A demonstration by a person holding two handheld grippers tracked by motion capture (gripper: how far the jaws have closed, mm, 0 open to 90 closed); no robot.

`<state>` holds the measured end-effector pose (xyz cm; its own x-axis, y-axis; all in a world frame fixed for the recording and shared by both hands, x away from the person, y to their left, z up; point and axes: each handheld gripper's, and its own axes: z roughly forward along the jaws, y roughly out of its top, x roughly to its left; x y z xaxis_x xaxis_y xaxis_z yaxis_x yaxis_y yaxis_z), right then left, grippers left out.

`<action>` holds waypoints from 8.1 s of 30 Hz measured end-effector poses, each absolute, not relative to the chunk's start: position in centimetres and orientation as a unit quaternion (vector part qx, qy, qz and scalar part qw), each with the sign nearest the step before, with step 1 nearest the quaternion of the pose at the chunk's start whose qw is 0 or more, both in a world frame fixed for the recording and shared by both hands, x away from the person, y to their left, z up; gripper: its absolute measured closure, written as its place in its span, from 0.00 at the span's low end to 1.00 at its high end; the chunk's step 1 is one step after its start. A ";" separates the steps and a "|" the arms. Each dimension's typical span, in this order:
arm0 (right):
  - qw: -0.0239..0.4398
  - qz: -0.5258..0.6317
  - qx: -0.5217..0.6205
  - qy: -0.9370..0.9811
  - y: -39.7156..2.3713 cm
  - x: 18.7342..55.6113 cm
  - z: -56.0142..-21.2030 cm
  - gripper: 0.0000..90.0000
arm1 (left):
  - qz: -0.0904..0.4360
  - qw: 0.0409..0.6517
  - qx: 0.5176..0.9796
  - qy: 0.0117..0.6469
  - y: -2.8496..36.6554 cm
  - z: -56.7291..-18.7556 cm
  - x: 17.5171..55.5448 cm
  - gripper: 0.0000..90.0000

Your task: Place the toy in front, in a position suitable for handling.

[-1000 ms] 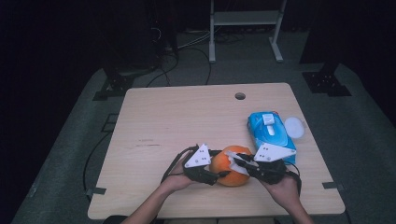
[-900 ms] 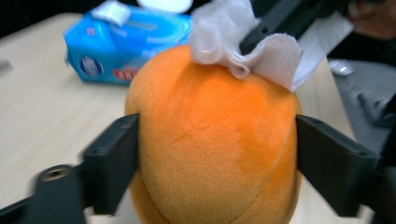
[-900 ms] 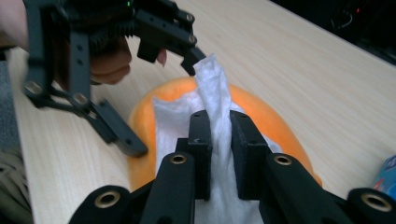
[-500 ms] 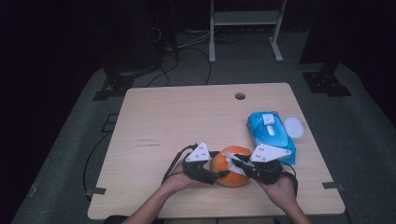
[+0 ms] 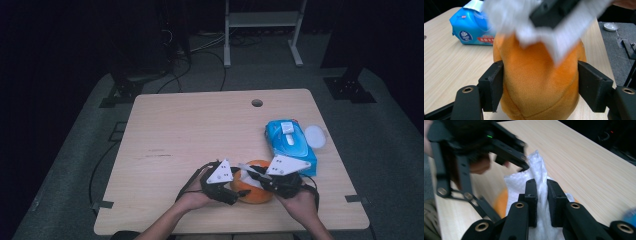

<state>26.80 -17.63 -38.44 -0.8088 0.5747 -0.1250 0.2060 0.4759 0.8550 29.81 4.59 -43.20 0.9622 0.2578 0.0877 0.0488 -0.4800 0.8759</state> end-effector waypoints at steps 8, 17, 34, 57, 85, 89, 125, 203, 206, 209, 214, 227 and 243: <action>0.180 0.457 0.273 0.827 -20.4 27.7 -39.1 0.88 | 0.081 0.510 0.850 0.101 4.8 -43.4 30.3 0.22; 0.183 0.458 0.256 0.831 -19.3 27.1 -38.7 0.87 | 0.070 0.521 0.843 0.111 4.9 -43.3 30.4 0.30; 0.179 0.457 0.273 0.827 -20.3 27.4 -38.8 0.88 | 0.082 0.509 0.852 0.089 5.3 -43.8 30.2 0.32; 0.168 0.453 0.284 0.828 -21.1 28.2 -39.8 0.87 | 0.050 0.513 0.848 0.126 6.7 -44.4 31.8 0.32; 0.139 0.460 0.268 0.835 -20.6 27.8 -40.1 0.86 | 0.014 0.513 0.846 0.144 7.3 -44.5 32.6 0.16; 0.130 0.476 0.240 0.836 -19.3 27.1 -39.6 0.87 | 0.024 0.515 0.847 0.130 7.0 -44.4 32.2 0.26; 0.137 0.469 0.281 0.826 -20.7 28.2 -40.0 0.87 | 0.025 0.512 0.849 0.129 7.0 -44.3 32.0 0.34; 0.139 0.483 0.309 0.807 -21.5 29.0 -40.5 0.87 | 0.076 0.521 0.846 0.089 6.5 -44.0 31.4 0.33; 0.139 0.476 0.325 0.805 -22.3 29.4 -40.9 0.87 | 0.076 0.521 0.846 0.087 6.5 -44.0 31.4 0.33; 0.142 0.477 0.319 0.807 -22.0 29.1 -40.7 0.87 | 0.076 0.522 0.845 0.088 6.5 -44.0 31.4 0.33; 0.126 0.495 0.276 0.814 -20.1 27.9 -39.9 0.87 | 0.072 0.524 0.842 0.105 6.5 -44.1 31.6 0.32; 0.137 0.472 0.296 0.819 -21.1 28.6 -40.6 0.87 | 0.060 0.527 0.839 0.118 7.0 -44.2 32.1 0.33; 0.127 0.467 0.251 0.838 -18.7 27.7 -40.4 0.87 | 0.027 0.542 0.823 0.169 7.7 -44.5 33.2 0.33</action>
<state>27.66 -18.71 -40.43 -0.8420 0.5390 0.0208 0.3016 0.4385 0.8466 33.25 7.72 -44.47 0.9413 0.3076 -0.1393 0.2492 -0.3547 0.9012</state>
